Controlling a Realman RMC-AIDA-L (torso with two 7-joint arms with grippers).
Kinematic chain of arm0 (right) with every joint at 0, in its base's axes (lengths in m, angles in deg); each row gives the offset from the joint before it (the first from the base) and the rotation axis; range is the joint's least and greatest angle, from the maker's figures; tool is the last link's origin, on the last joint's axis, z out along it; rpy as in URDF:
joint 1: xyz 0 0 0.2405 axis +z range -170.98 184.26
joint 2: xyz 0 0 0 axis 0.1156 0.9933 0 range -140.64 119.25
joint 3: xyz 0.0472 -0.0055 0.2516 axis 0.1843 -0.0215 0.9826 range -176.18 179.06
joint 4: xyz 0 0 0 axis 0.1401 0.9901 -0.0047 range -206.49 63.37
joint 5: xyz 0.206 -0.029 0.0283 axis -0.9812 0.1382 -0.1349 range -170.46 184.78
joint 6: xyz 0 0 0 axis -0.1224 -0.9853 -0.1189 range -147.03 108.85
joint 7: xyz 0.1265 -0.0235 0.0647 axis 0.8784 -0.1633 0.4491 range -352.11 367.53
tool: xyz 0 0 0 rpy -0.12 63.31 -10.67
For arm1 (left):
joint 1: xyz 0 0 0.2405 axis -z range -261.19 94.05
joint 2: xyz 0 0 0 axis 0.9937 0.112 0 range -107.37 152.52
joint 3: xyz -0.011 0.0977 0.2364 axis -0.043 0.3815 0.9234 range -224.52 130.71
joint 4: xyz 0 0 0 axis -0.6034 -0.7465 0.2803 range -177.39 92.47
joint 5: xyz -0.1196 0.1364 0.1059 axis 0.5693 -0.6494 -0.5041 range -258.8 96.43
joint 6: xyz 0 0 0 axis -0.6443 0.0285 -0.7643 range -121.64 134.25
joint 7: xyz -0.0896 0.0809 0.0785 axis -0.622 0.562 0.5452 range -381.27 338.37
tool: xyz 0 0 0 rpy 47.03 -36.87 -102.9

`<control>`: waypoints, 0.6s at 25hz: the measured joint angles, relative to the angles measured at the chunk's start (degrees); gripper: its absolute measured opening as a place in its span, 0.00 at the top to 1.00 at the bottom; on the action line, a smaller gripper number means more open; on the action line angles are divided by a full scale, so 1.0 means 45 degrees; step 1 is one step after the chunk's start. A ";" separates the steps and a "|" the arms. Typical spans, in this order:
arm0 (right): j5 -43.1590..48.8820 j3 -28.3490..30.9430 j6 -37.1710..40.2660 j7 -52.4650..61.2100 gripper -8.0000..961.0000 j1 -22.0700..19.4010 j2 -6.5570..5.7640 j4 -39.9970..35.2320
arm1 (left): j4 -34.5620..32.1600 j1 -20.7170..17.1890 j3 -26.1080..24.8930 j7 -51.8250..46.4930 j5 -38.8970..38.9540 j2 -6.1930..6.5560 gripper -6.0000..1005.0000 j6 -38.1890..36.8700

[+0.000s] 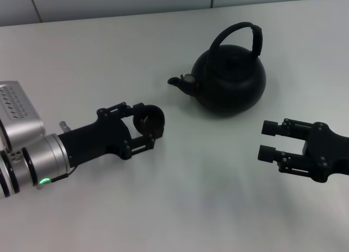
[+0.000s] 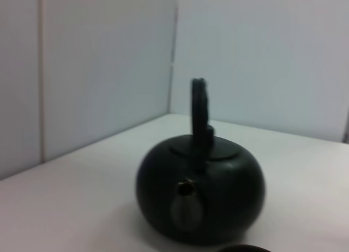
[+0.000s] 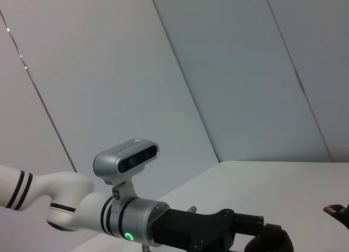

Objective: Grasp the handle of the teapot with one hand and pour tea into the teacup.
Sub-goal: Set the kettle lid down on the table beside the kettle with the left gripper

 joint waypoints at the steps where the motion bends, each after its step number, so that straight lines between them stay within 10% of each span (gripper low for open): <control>1: 0.0000 0.0000 0.0000 0.0000 0.30 0.0000 0.0000 0.0000 | 0.0000 0.0000 0.0000 0.0000 0.0000 0.0000 0.31 0.0000; 15: -0.0007 -0.0016 0.0240 -0.0020 0.30 -0.0109 0.0002 0.0067 | -0.0391 -0.0066 0.2516 0.0098 0.1657 0.0000 0.31 0.0134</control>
